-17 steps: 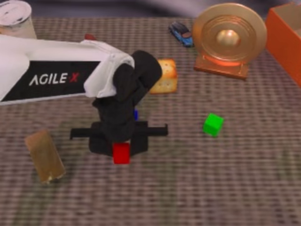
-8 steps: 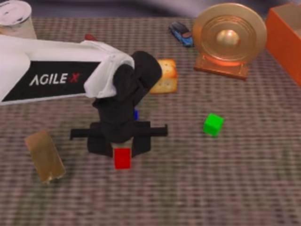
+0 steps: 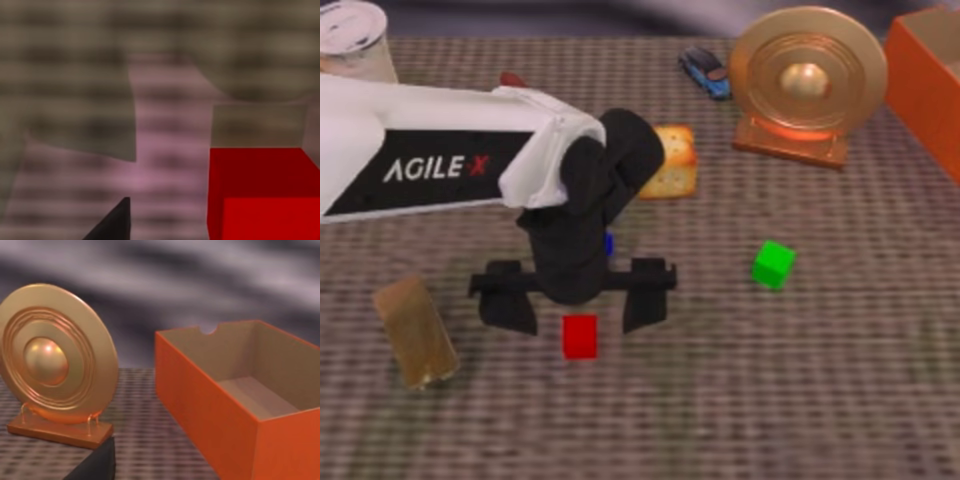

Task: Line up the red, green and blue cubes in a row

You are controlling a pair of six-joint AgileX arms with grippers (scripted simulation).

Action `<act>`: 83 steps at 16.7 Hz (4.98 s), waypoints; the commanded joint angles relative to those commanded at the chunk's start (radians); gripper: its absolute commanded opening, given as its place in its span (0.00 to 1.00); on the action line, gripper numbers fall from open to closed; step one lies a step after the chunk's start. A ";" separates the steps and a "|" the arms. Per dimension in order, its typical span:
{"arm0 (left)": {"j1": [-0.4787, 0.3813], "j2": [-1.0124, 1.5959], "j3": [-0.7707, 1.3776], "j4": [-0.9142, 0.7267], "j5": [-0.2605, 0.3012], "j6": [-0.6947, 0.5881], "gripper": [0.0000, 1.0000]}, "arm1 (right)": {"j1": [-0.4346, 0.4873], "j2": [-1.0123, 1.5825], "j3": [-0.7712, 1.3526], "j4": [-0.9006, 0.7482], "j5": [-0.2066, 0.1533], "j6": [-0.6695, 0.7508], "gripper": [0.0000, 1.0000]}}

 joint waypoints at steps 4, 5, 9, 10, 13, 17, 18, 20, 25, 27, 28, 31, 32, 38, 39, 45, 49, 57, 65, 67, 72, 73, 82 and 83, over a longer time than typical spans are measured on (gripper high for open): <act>0.000 0.000 0.000 0.000 0.000 0.000 1.00 | 0.000 0.000 0.000 0.000 0.000 0.000 1.00; 0.000 -0.001 0.000 0.000 0.000 0.000 1.00 | 0.000 0.000 0.000 0.000 0.000 0.000 1.00; 0.001 -0.024 0.054 -0.075 0.000 -0.004 1.00 | 0.000 0.000 0.000 0.000 0.000 0.000 1.00; 0.003 -0.036 0.077 -0.115 0.000 -0.006 1.00 | 0.000 0.000 0.000 0.000 0.000 0.000 1.00; 0.009 -0.074 0.143 -0.227 0.000 -0.009 1.00 | 0.000 0.000 0.000 0.000 0.000 0.000 1.00; 0.012 -0.091 0.164 -0.255 -0.001 -0.009 1.00 | 0.000 0.000 0.000 0.000 0.000 0.000 1.00; 0.007 -0.087 0.162 -0.253 -0.001 -0.009 1.00 | 0.000 0.000 0.000 0.000 0.000 0.000 1.00; 0.011 -0.096 0.154 -0.247 -0.001 -0.008 1.00 | 0.003 0.010 0.010 -0.007 -0.001 -0.003 1.00; 0.100 -0.288 -0.009 -0.135 -0.010 0.006 1.00 | 0.060 0.218 0.213 -0.144 -0.002 -0.066 1.00; 0.161 -0.431 -0.121 -0.059 -0.012 0.021 1.00 | 0.095 0.374 0.355 -0.236 0.000 -0.107 1.00; 0.194 -0.512 -0.183 -0.018 -0.012 0.031 1.00 | 0.115 0.466 0.435 -0.288 0.001 -0.130 1.00; 0.304 -0.804 -0.411 0.129 -0.013 0.088 1.00 | 0.179 0.787 0.694 -0.458 0.003 -0.205 1.00; 0.339 -0.903 -0.490 0.180 -0.012 0.113 1.00 | 0.201 0.904 0.784 -0.518 0.003 -0.231 1.00; 0.525 -1.472 -0.951 0.487 -0.003 0.323 1.00 | 0.336 1.586 1.299 -0.872 0.002 -0.384 1.00; 0.548 -1.545 -1.010 0.533 0.000 0.361 1.00 | 0.356 1.682 1.375 -0.924 0.001 -0.407 1.00; 0.645 -1.895 -1.258 0.781 0.023 0.570 1.00 | 0.452 2.094 1.741 -1.156 0.001 -0.515 1.00; 0.662 -1.991 -1.310 0.854 0.030 0.637 1.00 | 0.478 2.205 1.849 -1.213 0.003 -0.545 1.00; 0.663 -1.994 -1.311 0.856 0.030 0.640 1.00 | 0.477 2.218 1.816 -1.172 0.003 -0.547 1.00; 0.663 -1.994 -1.311 0.856 0.030 0.640 1.00 | 0.480 2.291 1.664 -0.944 0.004 -0.543 1.00; 0.663 -1.994 -1.311 0.856 0.030 0.640 1.00 | 0.480 2.291 1.664 -0.944 0.004 -0.543 1.00; 0.663 -1.994 -1.311 0.856 0.030 0.640 1.00 | 0.480 2.291 1.664 -0.944 0.004 -0.543 0.70; 0.663 -1.994 -1.311 0.856 0.030 0.640 1.00 | 0.480 2.291 1.664 -0.944 0.004 -0.543 0.62; 0.663 -1.994 -1.311 0.856 0.030 0.640 1.00 | 0.480 2.291 1.664 -0.944 0.004 -0.543 0.00; 0.663 -1.994 -1.311 0.856 0.030 0.640 1.00 | 0.480 2.291 1.664 -0.944 0.004 -0.543 0.00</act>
